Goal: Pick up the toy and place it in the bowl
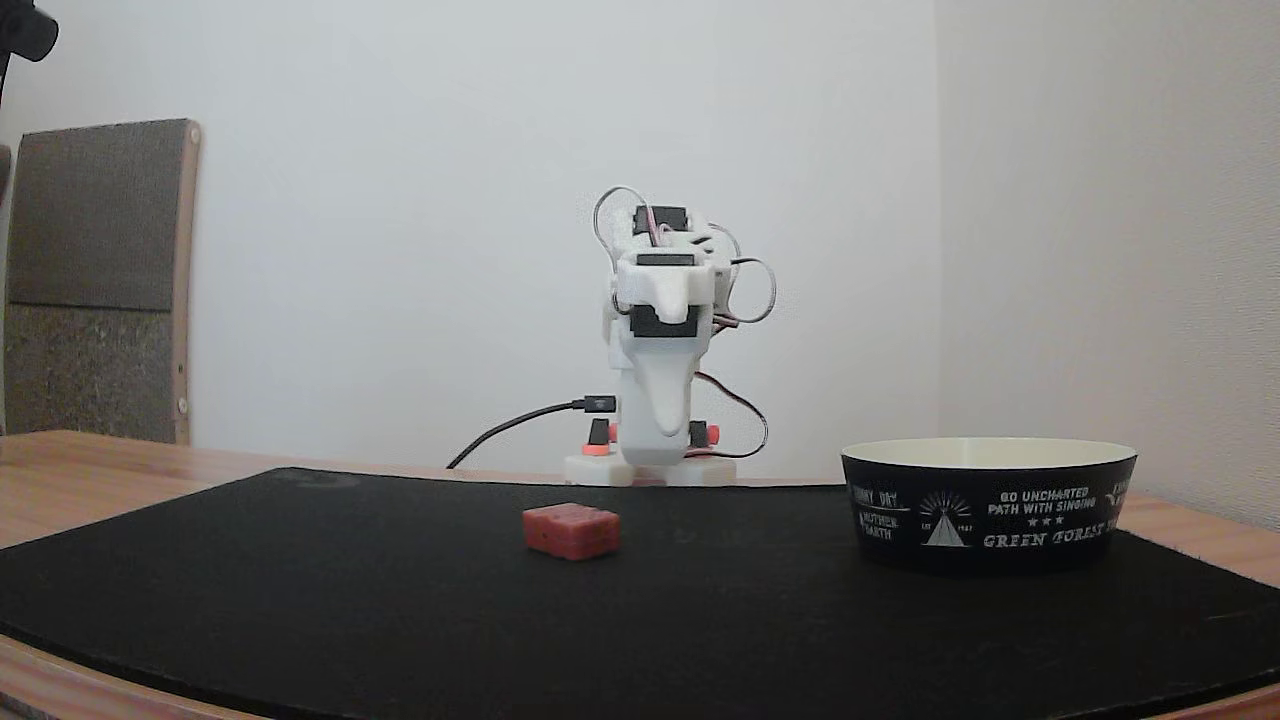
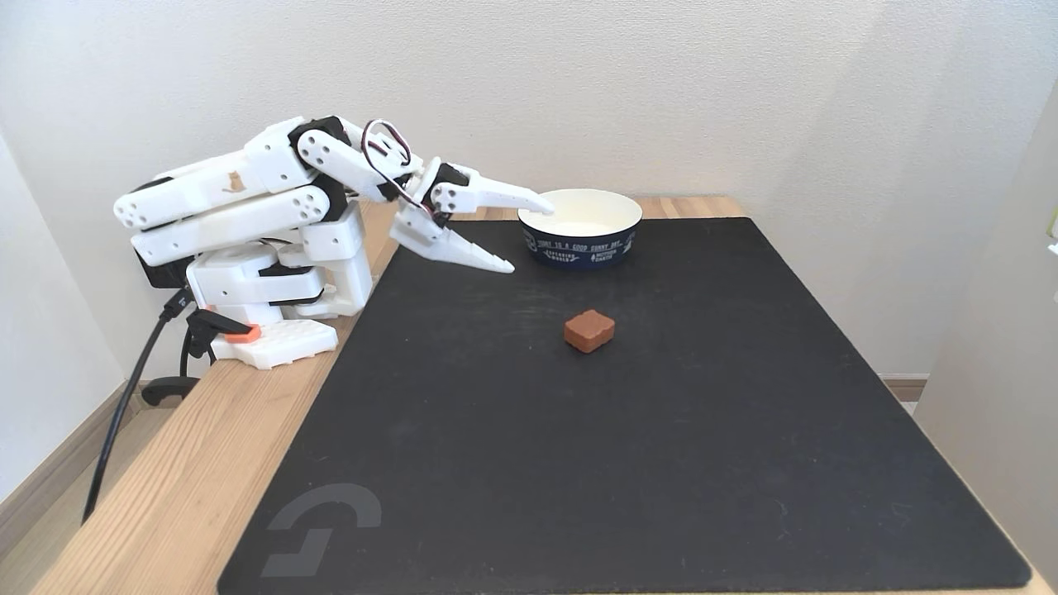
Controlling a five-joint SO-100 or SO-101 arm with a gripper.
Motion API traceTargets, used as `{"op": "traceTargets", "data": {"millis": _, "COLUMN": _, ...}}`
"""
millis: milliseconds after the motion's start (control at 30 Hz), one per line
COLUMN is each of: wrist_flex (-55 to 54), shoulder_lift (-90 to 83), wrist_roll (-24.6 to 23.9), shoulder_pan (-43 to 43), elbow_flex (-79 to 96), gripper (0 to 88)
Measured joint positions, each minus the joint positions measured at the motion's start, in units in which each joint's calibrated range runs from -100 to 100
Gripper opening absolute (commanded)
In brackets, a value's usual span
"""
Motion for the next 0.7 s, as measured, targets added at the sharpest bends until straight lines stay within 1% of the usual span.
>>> {"op": "traceTargets", "data": {"millis": 133, "wrist_flex": 0.0, "shoulder_lift": 3.5, "wrist_roll": -0.3, "shoulder_pan": 0.7, "elbow_flex": -4.1, "gripper": 33.0}}
{"op": "traceTargets", "data": {"millis": 200, "wrist_flex": 0.0, "shoulder_lift": 9.9, "wrist_roll": -1.3, "shoulder_pan": 1.6, "elbow_flex": -10.0, "gripper": 33.0}}
{"op": "traceTargets", "data": {"millis": 233, "wrist_flex": 0.0, "shoulder_lift": 17.3, "wrist_roll": -3.1, "shoulder_pan": 1.2, "elbow_flex": -16.1, "gripper": 33.0}}
{"op": "traceTargets", "data": {"millis": 333, "wrist_flex": 0.0, "shoulder_lift": 28.1, "wrist_roll": -5.5, "shoulder_pan": 1.9, "elbow_flex": -23.2, "gripper": 33.0}}
{"op": "traceTargets", "data": {"millis": 367, "wrist_flex": 0.2, "shoulder_lift": 38.2, "wrist_roll": -7.2, "shoulder_pan": 2.2, "elbow_flex": -31.2, "gripper": 33.0}}
{"op": "traceTargets", "data": {"millis": 400, "wrist_flex": 0.3, "shoulder_lift": 42.7, "wrist_roll": -7.6, "shoulder_pan": 2.2, "elbow_flex": -34.5, "gripper": 33.0}}
{"op": "traceTargets", "data": {"millis": 467, "wrist_flex": 2.5, "shoulder_lift": 52.5, "wrist_roll": -9.4, "shoulder_pan": 4.6, "elbow_flex": -41.4, "gripper": 33.0}}
{"op": "traceTargets", "data": {"millis": 533, "wrist_flex": 4.9, "shoulder_lift": 67.0, "wrist_roll": -10.1, "shoulder_pan": 8.9, "elbow_flex": -53.8, "gripper": 33.0}}
{"op": "traceTargets", "data": {"millis": 667, "wrist_flex": 6.2, "shoulder_lift": 81.3, "wrist_roll": -10.6, "shoulder_pan": 13.2, "elbow_flex": -66.1, "gripper": 33.0}}
{"op": "traceTargets", "data": {"millis": 700, "wrist_flex": 9.1, "shoulder_lift": 86.4, "wrist_roll": -11.4, "shoulder_pan": 14.2, "elbow_flex": -70.8, "gripper": 33.0}}
